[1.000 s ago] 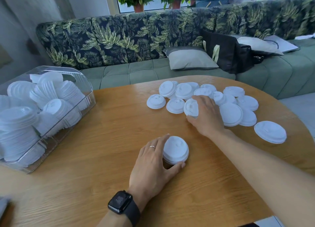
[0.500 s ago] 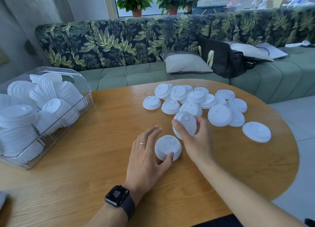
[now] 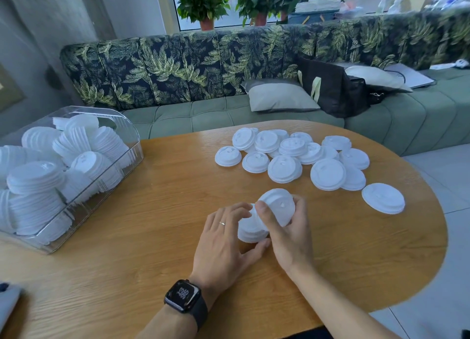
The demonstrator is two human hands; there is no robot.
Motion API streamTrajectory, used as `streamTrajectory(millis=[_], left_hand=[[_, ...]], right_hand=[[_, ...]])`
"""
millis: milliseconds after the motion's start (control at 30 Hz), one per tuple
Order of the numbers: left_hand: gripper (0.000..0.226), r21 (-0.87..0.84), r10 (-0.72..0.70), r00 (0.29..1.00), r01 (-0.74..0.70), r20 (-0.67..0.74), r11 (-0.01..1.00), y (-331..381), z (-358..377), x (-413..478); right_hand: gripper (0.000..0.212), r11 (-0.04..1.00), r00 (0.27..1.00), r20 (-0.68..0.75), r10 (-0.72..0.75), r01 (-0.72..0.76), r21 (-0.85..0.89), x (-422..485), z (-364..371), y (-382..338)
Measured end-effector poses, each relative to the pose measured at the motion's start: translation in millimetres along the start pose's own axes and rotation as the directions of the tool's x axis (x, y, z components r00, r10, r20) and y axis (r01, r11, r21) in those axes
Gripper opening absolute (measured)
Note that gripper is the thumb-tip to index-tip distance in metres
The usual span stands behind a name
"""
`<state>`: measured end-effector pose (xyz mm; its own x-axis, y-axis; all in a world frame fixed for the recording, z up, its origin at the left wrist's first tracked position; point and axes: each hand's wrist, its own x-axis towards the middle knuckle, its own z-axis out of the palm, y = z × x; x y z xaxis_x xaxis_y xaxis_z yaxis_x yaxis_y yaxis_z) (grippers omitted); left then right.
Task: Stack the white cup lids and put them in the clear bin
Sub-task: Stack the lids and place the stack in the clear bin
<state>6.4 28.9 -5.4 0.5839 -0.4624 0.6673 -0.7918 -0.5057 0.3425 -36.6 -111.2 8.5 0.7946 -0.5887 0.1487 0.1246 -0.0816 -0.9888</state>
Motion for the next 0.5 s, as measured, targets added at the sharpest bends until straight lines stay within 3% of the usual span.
streamTrajectory(millis=[200,333,400,500], left_hand=[[0.065,0.050,-0.010,1.000,0.010,0.010,0.999,-1.3,1.1,1.5],[0.083,0.070,-0.088,0.996,0.090,-0.025,0.994,-4.4,2.1,2.9],[0.086,0.077,-0.128,0.991,0.131,-0.045,0.988,-5.4,1.8,3.8],[0.087,0.057,-0.185,0.981,0.188,-0.060,0.980,-6.9,1.2,4.0]], right_hand=[[0.059,0.997,0.999,0.033,-0.027,0.029,-0.065,-0.6,1.5,5.8],[0.060,0.997,0.996,0.073,-0.048,0.051,-0.049,-3.9,1.3,5.2],[0.047,0.993,0.991,0.096,-0.092,0.099,-0.068,-4.6,1.4,6.9],[0.047,0.983,0.985,0.105,-0.136,0.147,-0.107,-4.7,1.0,9.1]])
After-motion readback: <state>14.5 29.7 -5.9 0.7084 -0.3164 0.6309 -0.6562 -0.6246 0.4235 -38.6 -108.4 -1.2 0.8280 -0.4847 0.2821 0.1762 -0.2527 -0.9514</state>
